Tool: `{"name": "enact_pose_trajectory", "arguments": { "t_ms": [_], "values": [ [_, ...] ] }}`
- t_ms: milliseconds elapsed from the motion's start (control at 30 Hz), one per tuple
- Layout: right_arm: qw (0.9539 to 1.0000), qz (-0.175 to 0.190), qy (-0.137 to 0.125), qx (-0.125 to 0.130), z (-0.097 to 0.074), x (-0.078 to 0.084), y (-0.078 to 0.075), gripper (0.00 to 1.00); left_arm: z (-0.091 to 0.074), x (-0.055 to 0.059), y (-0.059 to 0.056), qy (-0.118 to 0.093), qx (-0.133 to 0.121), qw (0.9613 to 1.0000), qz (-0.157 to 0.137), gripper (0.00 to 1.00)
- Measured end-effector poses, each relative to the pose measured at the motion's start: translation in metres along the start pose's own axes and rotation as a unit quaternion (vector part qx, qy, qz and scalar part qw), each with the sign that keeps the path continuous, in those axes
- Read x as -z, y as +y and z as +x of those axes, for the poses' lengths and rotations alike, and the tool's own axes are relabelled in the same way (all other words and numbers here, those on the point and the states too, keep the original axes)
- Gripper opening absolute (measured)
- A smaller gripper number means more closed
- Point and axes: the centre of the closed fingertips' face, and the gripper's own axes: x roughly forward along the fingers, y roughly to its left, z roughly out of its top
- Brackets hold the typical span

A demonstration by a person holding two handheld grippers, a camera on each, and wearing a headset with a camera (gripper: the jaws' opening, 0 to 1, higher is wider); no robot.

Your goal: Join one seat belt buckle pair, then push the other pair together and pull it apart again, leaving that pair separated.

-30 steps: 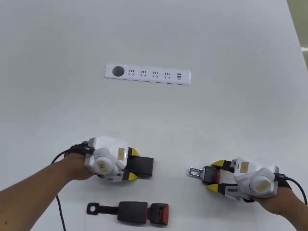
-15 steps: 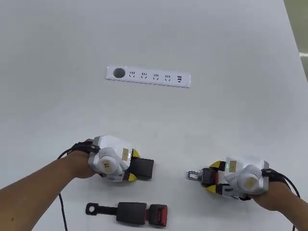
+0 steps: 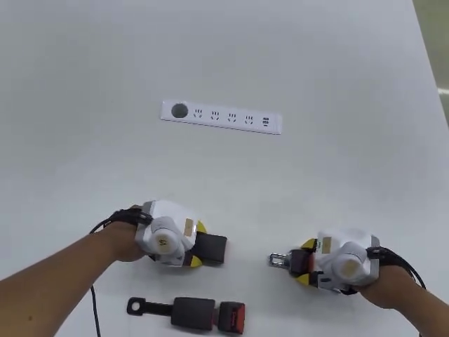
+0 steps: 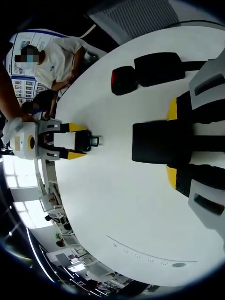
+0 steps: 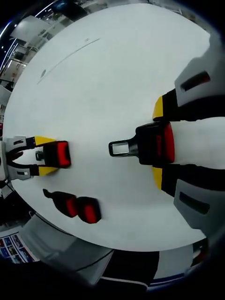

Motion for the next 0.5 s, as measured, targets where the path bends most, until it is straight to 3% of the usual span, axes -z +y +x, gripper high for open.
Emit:
{"name": "enact_pose_trajectory", "arguments": {
  "t_ms": [500],
  "values": [
    [0.9997, -0.001, -0.025, 0.001, 0.01, -0.03, 0.004, 0.33, 0.001, 0.0, -0.001, 0.0, -0.007, 0.9999, -0.009, 0.33]
  ]
}}
